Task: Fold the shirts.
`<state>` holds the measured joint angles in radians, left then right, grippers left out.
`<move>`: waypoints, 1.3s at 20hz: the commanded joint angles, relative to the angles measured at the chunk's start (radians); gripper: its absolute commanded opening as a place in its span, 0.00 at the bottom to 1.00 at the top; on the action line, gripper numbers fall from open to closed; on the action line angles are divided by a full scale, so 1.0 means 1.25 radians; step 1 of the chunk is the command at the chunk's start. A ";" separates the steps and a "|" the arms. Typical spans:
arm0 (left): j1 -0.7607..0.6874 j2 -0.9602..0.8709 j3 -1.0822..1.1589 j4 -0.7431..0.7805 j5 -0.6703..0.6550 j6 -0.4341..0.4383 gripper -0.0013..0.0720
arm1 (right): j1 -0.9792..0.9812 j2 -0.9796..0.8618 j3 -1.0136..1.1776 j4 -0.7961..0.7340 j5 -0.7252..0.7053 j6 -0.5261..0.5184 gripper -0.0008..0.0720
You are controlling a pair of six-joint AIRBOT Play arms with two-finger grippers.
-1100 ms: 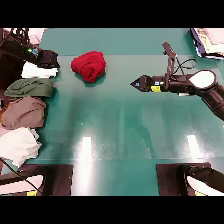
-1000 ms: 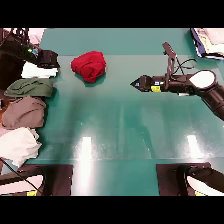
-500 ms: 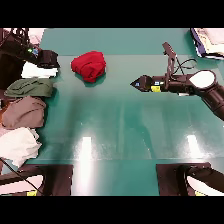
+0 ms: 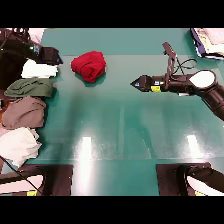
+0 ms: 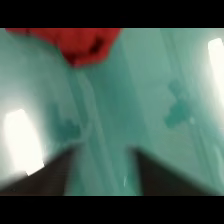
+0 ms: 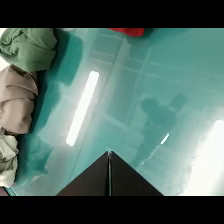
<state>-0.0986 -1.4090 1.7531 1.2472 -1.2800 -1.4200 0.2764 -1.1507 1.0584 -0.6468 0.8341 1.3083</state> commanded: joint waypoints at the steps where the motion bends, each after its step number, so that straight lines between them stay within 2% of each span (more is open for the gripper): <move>1: 0.001 -0.066 0.000 0.000 0.151 0.005 0.76 | -0.001 0.001 0.001 0.002 0.005 0.001 0.03; 5: 0.001 -0.222 0.000 -0.013 0.306 0.009 0.76 | -0.009 0.030 0.002 0.001 -0.002 0.000 0.03; 8: 0.001 -0.327 0.000 -0.088 0.389 0.070 0.76 | -0.037 0.079 0.002 0.000 -0.002 0.000 0.03; 10: 0.001 -0.373 0.001 -0.114 0.419 0.095 0.76 | -0.059 0.114 0.002 0.000 -0.004 0.000 0.03; 17: 0.000 -0.420 0.002 -0.132 0.462 0.095 0.75 | -0.099 0.178 0.002 -0.001 -0.003 0.000 0.03; 19: 0.000 -0.421 0.002 -0.142 0.472 0.095 0.20 | -0.099 0.178 0.002 -0.001 0.004 0.000 0.03; 20: 0.001 -0.421 0.009 -0.152 0.462 0.094 0.05 | -0.099 0.179 0.002 -0.001 0.006 0.000 0.03; 24: 0.000 -0.398 0.184 -0.158 0.256 0.112 0.05 | -0.100 0.179 0.010 -0.012 -0.006 0.000 0.03; 26: 0.000 -0.350 0.308 -0.258 0.136 0.195 0.05 | -0.099 0.179 0.049 -0.023 -0.006 0.000 0.03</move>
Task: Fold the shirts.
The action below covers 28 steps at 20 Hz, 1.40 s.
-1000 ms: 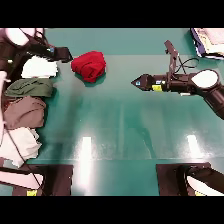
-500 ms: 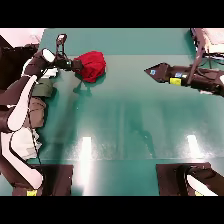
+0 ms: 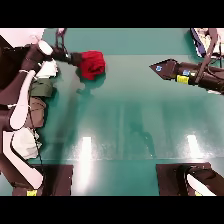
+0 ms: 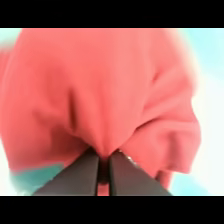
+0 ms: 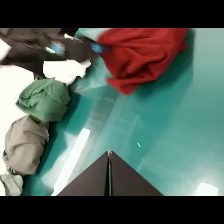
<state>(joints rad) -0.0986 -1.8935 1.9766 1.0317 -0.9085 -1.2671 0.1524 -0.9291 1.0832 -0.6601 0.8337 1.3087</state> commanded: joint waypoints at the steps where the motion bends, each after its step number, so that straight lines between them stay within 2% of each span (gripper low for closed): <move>1: 0.000 0.090 0.147 -0.171 -0.202 0.118 0.05 | 0.000 0.001 0.056 -0.019 -0.004 -0.001 0.03; 3: -0.010 0.205 0.134 -0.298 -0.275 0.160 0.05 | -0.001 0.001 0.128 -0.093 -0.004 0.000 0.03; 4: -0.021 0.259 0.121 -0.309 -0.319 0.161 0.05 | -0.001 0.001 0.161 -0.148 -0.002 0.000 0.03; 6: -0.048 0.357 0.076 -0.305 -0.393 0.162 0.05 | -0.001 0.001 0.226 -0.224 0.021 0.000 0.03; 10: -0.125 0.433 -0.030 -0.207 -0.473 0.156 0.05 | 0.000 0.001 0.298 -0.243 0.054 0.000 0.03; 12: -0.175 0.429 -0.107 -0.154 -0.463 0.154 0.05 | 0.000 0.002 0.307 -0.240 0.091 0.000 0.03; 16: -0.240 0.374 -0.291 -0.152 -0.341 0.154 0.05 | 0.000 0.002 0.298 -0.241 0.172 0.009 0.03; 17: -0.242 0.353 -0.315 -0.151 -0.317 0.151 0.20 | 0.000 0.002 0.298 -0.241 0.183 0.009 0.03; 18: -0.233 0.333 -0.315 -0.145 -0.311 0.122 0.65 | 0.000 0.002 0.298 -0.241 0.190 0.009 0.03; 19: -0.213 0.326 -0.307 -0.142 -0.320 0.069 0.96 | 0.000 0.002 0.299 -0.241 0.192 0.009 0.03; 20: -0.181 0.326 -0.290 -0.142 -0.354 0.039 0.91 | 0.000 0.002 0.298 -0.241 0.193 0.009 0.03; 23: -0.061 0.353 -0.265 -0.140 -0.476 0.034 0.91 | 0.000 0.001 0.298 -0.241 0.193 0.009 0.03; 28: 0.054 0.395 -0.488 -0.135 -0.423 0.057 0.91 | 0.000 0.001 0.298 -0.241 0.193 0.009 0.03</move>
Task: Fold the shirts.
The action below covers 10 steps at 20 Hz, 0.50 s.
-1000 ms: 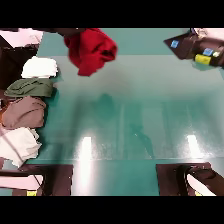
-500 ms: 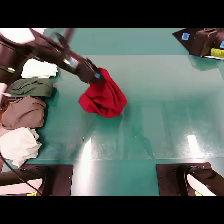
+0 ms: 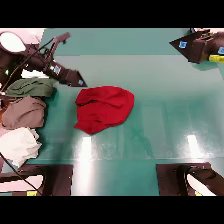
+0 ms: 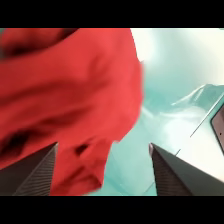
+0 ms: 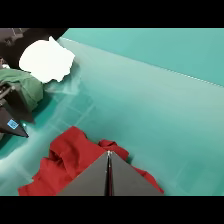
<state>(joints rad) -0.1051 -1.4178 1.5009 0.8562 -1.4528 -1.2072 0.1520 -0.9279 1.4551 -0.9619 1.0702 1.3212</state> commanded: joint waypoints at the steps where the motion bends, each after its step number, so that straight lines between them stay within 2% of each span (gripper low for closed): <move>1: 0.076 0.014 -0.173 0.007 0.051 0.009 0.91 | 0.000 0.000 0.001 0.000 0.004 -0.001 0.03; 5: 0.122 0.005 -0.359 0.004 0.236 0.008 0.91 | 0.000 0.000 0.001 0.000 0.005 -0.001 0.03; 7: 0.126 -0.009 -0.380 0.003 0.307 0.008 0.91 | 0.000 0.000 0.001 0.000 0.007 -0.001 0.03; 10: 0.125 -0.043 -0.380 -0.065 0.378 0.009 0.91 | 0.000 0.000 0.001 0.001 0.023 -0.001 0.03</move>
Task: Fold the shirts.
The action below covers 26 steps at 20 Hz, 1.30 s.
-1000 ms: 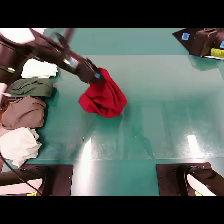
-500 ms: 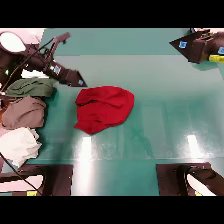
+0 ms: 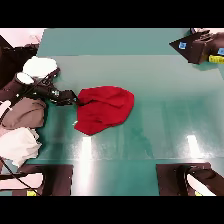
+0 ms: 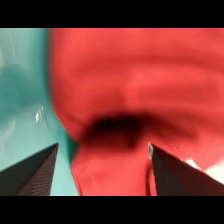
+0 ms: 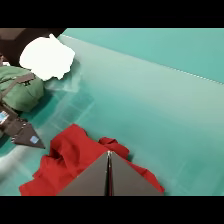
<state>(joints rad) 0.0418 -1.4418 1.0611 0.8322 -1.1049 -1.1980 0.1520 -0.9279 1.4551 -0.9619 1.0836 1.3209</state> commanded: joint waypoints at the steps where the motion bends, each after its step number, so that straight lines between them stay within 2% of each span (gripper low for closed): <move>1: 0.007 -0.041 -0.028 -0.070 0.116 0.002 0.91 | 0.000 0.000 0.001 0.001 0.020 0.000 0.03; 3: 0.007 -0.062 -0.028 -0.105 0.128 0.006 0.91 | 0.000 0.000 0.001 0.000 0.031 0.000 0.03; 4: 0.007 -0.067 -0.028 -0.129 0.127 0.032 0.91 | 0.000 0.000 0.001 0.000 0.037 0.000 0.03; 5: 0.006 -0.067 -0.028 -0.143 0.127 0.048 0.86 | 0.000 0.000 0.001 0.000 0.038 0.000 0.03; 6: 0.006 -0.067 -0.028 -0.149 0.126 0.062 0.67 | 0.000 0.000 0.001 0.000 0.036 0.000 0.03; 7: 0.002 -0.067 -0.028 -0.147 0.128 0.065 0.52 | 0.000 0.000 0.001 0.000 0.037 0.000 0.03; 12: -0.040 -0.068 -0.028 -0.145 0.130 0.067 0.50 | 0.000 0.000 0.001 0.000 0.059 0.000 0.03; 13: -0.040 -0.067 -0.027 -0.146 0.125 0.067 0.15 | 0.000 0.000 0.001 -0.003 0.069 0.000 0.03; 14: -0.037 -0.067 -0.019 -0.145 0.107 0.070 0.05 | 0.000 0.000 0.001 -0.011 0.085 0.006 0.03; 16: -0.019 -0.063 0.027 -0.145 0.038 0.064 0.05 | 0.000 -0.009 0.000 -0.045 0.127 0.082 0.03; 19: -0.010 -0.007 0.125 -0.139 -0.008 0.065 0.05 | 0.004 -0.059 -0.022 -0.084 0.249 0.187 0.06; 20: -0.010 0.020 0.156 -0.136 -0.018 0.065 0.05 | 0.014 -0.074 -0.065 -0.084 0.251 0.199 0.32; 21: -0.010 0.040 0.182 -0.136 -0.027 0.065 0.05 | 0.034 -0.087 -0.125 -0.083 0.236 0.201 0.70; 22: -0.010 0.061 0.202 -0.134 -0.036 0.065 0.05 | 0.059 -0.101 -0.186 -0.082 0.211 0.202 0.79; 24: -0.010 0.092 0.224 -0.119 -0.047 0.065 0.05 | 0.115 -0.132 -0.320 -0.081 0.097 0.224 0.79; 26: -0.010 0.104 0.228 -0.111 -0.064 0.064 0.05 | 0.156 -0.169 -0.434 -0.009 -0.039 0.245 0.78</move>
<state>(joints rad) 0.0288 -1.3506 1.3113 0.6746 -1.1500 -1.1175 0.2794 -1.0843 1.0935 -1.0409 1.2156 1.5768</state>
